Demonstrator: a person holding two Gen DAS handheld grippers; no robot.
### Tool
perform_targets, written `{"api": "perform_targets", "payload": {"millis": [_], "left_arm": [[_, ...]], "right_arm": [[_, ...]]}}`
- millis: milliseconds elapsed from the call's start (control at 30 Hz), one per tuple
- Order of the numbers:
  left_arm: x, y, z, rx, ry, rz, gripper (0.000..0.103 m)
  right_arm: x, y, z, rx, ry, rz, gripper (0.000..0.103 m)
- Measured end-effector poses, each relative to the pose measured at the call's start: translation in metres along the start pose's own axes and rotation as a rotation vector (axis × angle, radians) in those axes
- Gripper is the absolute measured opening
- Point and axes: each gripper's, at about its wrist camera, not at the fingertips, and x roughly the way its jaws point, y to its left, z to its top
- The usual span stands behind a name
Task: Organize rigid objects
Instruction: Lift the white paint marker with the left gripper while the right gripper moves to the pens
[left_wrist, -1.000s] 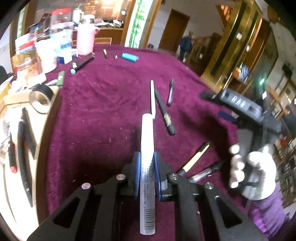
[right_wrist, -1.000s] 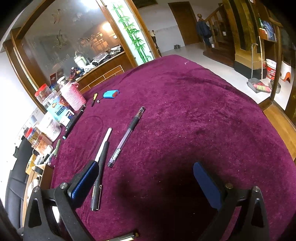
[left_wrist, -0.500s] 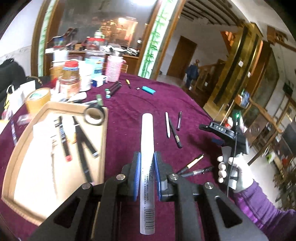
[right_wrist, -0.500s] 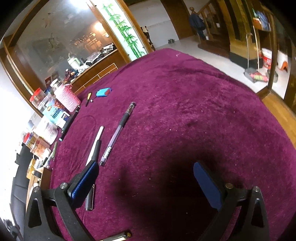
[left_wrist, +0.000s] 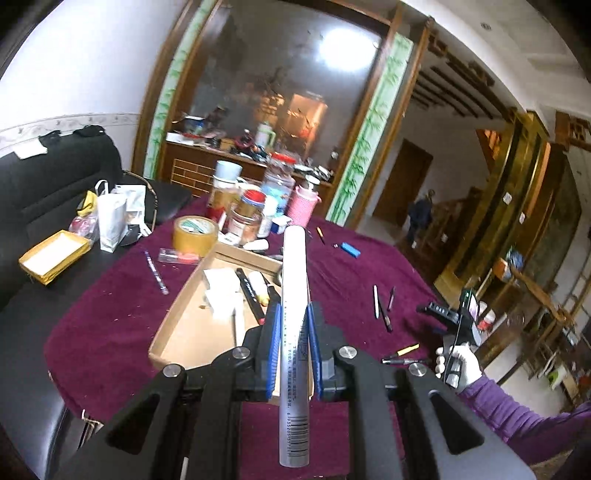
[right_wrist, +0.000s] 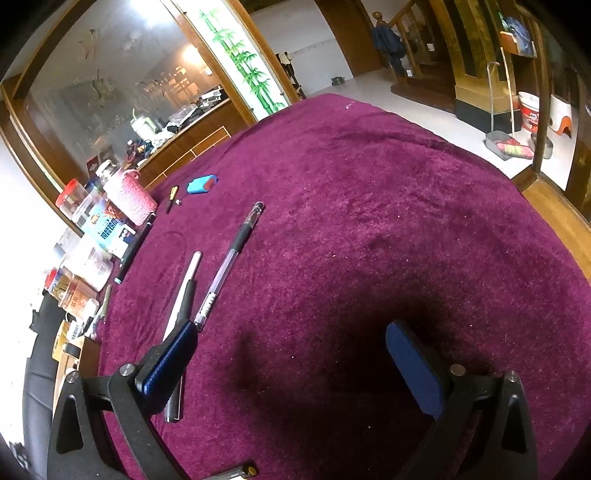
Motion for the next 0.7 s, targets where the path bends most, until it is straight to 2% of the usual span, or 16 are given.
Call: {"api": "perform_targets", "payload": {"millis": [167,300,500,700], "left_arm": [[-0.003,0.003,-0.007,-0.045,0.001,-0.023,0.014],[0.013,-0.012,-0.006,-0.050,0.023,-0.062,0.014],[0.052,-0.046,-0.004,-0.025,0.080,-0.153,0.014],[0.106,-0.058,-0.008,-0.048,0.191,-0.240,0.014]], "right_arm": [[0.000,0.000,0.000,0.004,-0.001,0.006,0.102],[-0.001,-0.001,0.000,0.011,0.000,0.012,0.102],[-0.003,-0.009,0.002,0.050,0.005,0.052,0.102],[-0.007,-0.018,0.003,0.103,0.008,0.106,0.102]]}}
